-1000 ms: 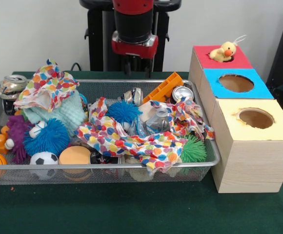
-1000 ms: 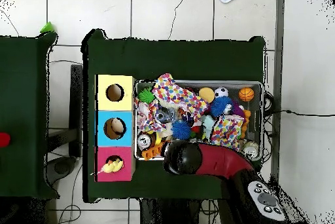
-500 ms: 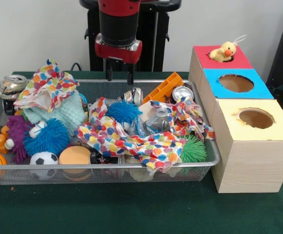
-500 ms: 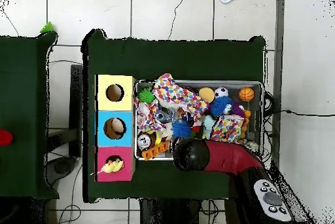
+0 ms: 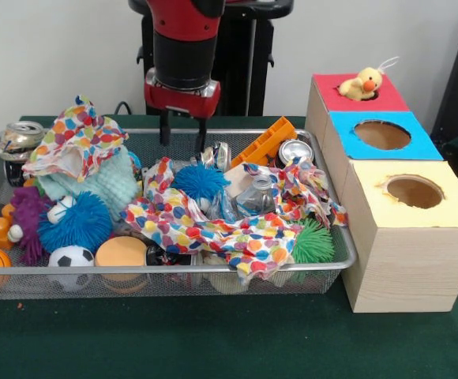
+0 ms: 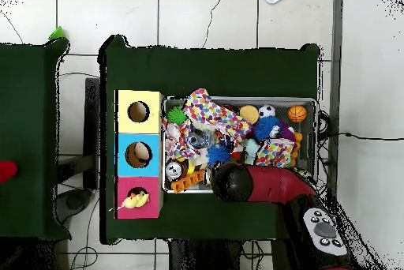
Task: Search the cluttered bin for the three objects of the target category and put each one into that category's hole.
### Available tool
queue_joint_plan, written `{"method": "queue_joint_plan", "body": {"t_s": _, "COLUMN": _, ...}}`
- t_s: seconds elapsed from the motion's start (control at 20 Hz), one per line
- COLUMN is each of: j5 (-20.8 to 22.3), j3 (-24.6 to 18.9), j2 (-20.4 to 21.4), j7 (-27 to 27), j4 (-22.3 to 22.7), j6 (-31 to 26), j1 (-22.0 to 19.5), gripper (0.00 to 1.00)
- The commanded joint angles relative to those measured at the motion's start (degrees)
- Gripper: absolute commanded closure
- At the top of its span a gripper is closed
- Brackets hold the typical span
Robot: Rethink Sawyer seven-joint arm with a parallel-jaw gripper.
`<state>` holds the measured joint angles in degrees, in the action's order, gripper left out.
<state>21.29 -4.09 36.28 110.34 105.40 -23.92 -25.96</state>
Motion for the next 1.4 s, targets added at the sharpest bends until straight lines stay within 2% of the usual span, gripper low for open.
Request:
{"method": "queue_joint_plan", "body": {"t_s": 0.05, "j5": 4.86, "j3": 0.08, "j2": -5.05, "j7": 1.81, "j4": -6.36, "j6": 6.45, "j1": -0.84, "gripper": 0.00}}
{"method": "queue_joint_plan", "body": {"t_s": 0.15, "j5": 4.79, "j3": 0.02, "j2": -5.80, "j7": 2.11, "j4": -6.80, "j6": 7.33, "j1": -1.32, "gripper": 0.00}}
{"method": "queue_joint_plan", "body": {"t_s": 0.4, "j5": 6.69, "j3": 1.14, "j2": -10.71, "j7": 2.61, "j4": -9.70, "j6": 12.75, "j1": -1.81, "gripper": 0.00}}
{"method": "queue_joint_plan", "body": {"t_s": 0.75, "j5": 9.45, "j3": 1.43, "j2": -13.93, "j7": 1.45, "j4": -11.48, "j6": 17.46, "j1": -2.86, "gripper": 0.00}}
{"method": "queue_joint_plan", "body": {"t_s": 1.05, "j5": 11.97, "j3": 4.11, "j2": -19.54, "j7": 1.61, "j4": -15.97, "j6": 22.33, "j1": -2.08, "gripper": 0.00}}
{"method": "queue_joint_plan", "body": {"t_s": 1.1, "j5": 12.79, "j3": 4.98, "j2": -18.92, "j7": 1.68, "j4": -15.06, "j6": 23.41, "j1": -0.99, "gripper": 0.00}}
{"method": "queue_joint_plan", "body": {"t_s": 1.25, "j5": 15.25, "j3": 5.94, "j2": -19.42, "j7": -0.09, "j4": -16.38, "j6": 24.24, "j1": -0.86, "gripper": 0.00}}
{"method": "queue_joint_plan", "body": {"t_s": 1.4, "j5": 15.52, "j3": 8.09, "j2": -20.27, "j7": 0.71, "j4": -17.76, "j6": 24.85, "j1": -0.99, "gripper": 0.00}}
